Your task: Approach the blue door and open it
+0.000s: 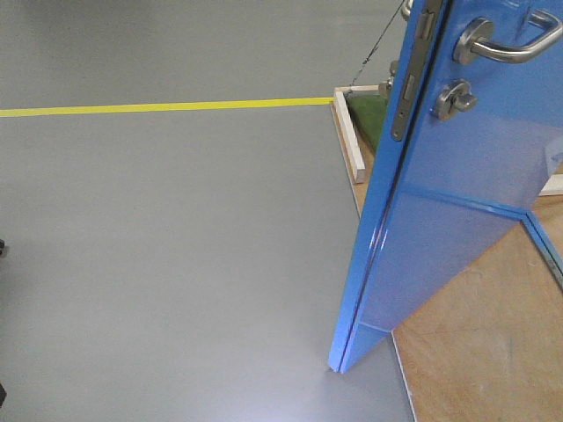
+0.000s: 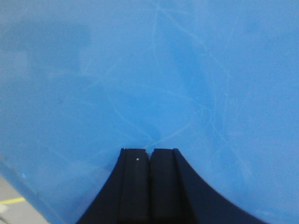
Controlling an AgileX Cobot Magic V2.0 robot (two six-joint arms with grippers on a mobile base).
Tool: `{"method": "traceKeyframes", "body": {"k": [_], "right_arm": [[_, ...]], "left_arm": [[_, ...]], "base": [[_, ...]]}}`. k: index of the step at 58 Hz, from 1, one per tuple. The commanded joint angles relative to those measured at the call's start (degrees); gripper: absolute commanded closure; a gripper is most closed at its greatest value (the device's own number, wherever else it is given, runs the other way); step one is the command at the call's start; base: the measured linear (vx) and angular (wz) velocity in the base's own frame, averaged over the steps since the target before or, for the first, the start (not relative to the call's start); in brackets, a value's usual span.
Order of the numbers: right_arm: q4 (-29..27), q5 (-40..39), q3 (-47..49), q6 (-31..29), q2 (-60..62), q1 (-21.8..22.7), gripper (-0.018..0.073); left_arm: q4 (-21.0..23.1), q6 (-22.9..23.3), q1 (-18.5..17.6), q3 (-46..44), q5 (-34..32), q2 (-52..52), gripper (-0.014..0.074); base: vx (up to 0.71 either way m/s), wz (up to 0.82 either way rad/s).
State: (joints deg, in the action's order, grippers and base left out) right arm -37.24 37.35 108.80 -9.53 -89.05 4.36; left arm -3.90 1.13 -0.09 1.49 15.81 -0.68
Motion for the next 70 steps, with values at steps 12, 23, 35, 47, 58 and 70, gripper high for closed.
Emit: {"method": "traceKeyframes", "body": {"k": [12, 23, 35, 47, 58, 70], "right_arm": [[7.34, -10.84, 1.31, -0.69, 1.45, -3.23, 0.0547], [7.68, -10.96, 1.31, -0.69, 0.96, -3.80, 0.0547], [7.61, -11.31, 1.31, -0.69, 0.78, -3.60, 0.0547], [7.30, -11.14, 1.31, -0.69, 0.78, -3.60, 0.0547], [7.30, -11.14, 1.31, -0.69, 0.78, -3.60, 0.0547], [7.30, -11.14, 1.31, -0.69, 0.78, -3.60, 0.0547]], "left_arm": [[0.12, 0.39, -0.38, -1.49, -4.86, -0.69, 0.0524], [0.12, 0.39, -0.38, -1.49, -4.86, -0.69, 0.0524], [0.12, 0.39, -0.38, -1.49, -4.86, -0.69, 0.0524], [0.12, 0.39, -0.38, -1.49, -4.86, -0.69, 0.0524], [0.12, 0.39, -0.38, -1.49, -4.86, -0.69, 0.0524], [0.12, 0.39, -0.38, -1.49, -4.86, -0.69, 0.0524]], "base": [[0.00, 0.00], [0.00, 0.00], [0.00, 0.00], [0.00, 0.00], [0.00, 0.00], [0.00, 0.00]]}}
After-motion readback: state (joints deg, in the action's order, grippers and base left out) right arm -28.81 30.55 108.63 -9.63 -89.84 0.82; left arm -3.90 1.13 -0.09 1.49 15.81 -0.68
